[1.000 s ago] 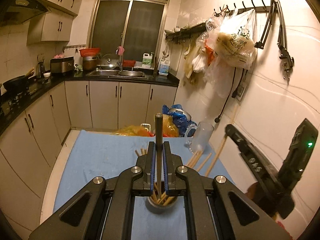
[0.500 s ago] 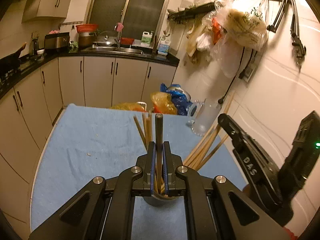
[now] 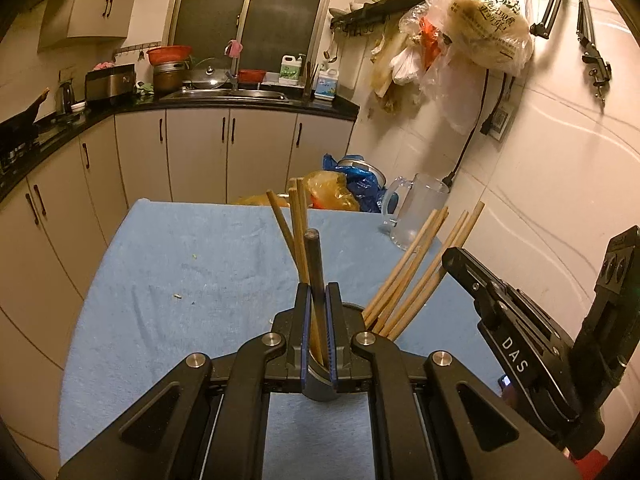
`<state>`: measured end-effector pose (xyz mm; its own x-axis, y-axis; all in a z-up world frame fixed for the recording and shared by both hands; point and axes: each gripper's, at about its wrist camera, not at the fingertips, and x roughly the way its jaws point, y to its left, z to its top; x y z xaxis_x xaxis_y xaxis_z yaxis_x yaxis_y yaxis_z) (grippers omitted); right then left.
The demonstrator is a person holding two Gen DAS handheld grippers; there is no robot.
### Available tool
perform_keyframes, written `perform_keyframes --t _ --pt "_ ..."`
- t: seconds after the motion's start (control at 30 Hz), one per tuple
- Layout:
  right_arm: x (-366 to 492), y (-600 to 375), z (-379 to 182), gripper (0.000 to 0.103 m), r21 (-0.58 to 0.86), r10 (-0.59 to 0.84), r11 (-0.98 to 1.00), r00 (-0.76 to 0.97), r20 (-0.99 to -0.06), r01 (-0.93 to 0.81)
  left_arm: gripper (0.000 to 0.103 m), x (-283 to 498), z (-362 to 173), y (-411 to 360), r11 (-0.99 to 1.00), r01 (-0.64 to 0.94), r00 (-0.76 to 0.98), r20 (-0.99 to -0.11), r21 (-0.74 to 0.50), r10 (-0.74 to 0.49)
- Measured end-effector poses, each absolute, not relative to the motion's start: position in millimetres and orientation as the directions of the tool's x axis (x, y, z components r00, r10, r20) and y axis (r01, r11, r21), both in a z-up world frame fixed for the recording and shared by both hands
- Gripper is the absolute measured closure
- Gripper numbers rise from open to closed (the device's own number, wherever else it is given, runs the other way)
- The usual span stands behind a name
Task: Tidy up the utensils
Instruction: 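Lower both held chopsticks into the grey cup with both grippers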
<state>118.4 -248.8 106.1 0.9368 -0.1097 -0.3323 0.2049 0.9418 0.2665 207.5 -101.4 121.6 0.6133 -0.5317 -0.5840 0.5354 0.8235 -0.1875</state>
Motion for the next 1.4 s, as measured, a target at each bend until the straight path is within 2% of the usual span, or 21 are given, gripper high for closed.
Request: perform_keyframes --t 1.4 --pt "130.4 -253.5 92.1 0.095 0.274 -0.065 0.944 0.917 -0.394 0.185 0.096 220.8 106.9 -100.3 0.861 0.481 0.645 -0.598 -0.166 -0.476"
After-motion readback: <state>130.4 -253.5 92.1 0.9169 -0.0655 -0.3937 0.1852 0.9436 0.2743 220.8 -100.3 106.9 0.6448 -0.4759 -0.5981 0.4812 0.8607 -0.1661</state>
